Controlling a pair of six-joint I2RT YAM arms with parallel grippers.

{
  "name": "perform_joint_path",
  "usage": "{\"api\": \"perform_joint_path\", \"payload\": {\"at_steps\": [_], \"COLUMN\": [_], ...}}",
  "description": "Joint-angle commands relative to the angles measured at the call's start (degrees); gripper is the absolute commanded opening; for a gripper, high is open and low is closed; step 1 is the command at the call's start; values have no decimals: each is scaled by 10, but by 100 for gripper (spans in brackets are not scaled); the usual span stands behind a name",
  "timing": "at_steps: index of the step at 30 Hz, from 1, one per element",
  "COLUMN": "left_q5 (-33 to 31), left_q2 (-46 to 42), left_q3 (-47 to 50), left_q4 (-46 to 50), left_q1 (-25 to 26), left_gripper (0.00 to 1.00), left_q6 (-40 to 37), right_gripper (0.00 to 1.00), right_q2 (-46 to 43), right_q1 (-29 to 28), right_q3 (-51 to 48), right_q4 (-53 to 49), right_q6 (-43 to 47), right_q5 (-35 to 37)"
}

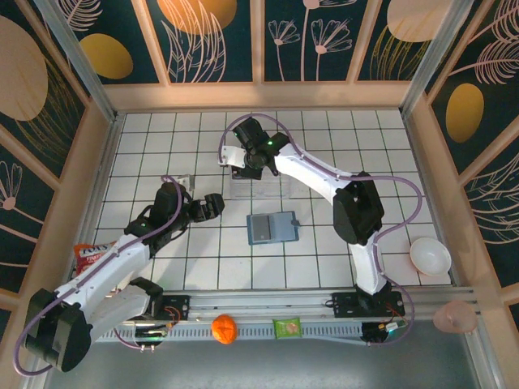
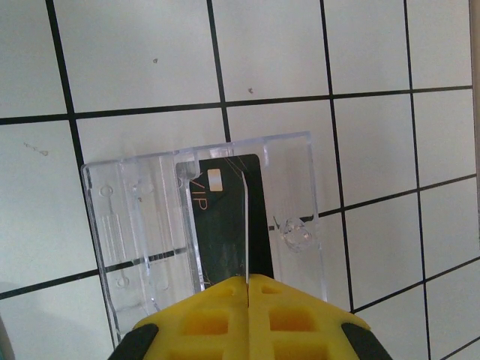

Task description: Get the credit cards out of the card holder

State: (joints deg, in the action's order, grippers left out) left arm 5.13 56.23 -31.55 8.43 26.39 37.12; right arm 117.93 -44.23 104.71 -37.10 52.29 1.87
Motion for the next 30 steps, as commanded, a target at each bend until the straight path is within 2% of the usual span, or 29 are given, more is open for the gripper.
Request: {"api": "perform_joint_path", "payload": {"at_steps": [1, 9, 27, 30], "left_q5": [-6, -6, 0, 1], "left_q2": [6, 10, 8, 6], "left_q3": [-16, -16, -8, -8], "left_q4": [12, 12, 4, 4], "left_q1": [-5, -7, -10, -10], "left_gripper": [99, 99, 99, 99], "left_q6": [-2, 0, 3, 4], "right_gripper": [0, 0, 0, 11], "right_q2": [8, 14, 15, 11], "right_q1": [4, 5, 3, 2], "right_q3": [-8, -9, -38, -43], "right_q4": [12, 12, 57, 80], "right_q6": [17, 18, 4, -2], "right_q5": [-6, -26, -12, 0]}}
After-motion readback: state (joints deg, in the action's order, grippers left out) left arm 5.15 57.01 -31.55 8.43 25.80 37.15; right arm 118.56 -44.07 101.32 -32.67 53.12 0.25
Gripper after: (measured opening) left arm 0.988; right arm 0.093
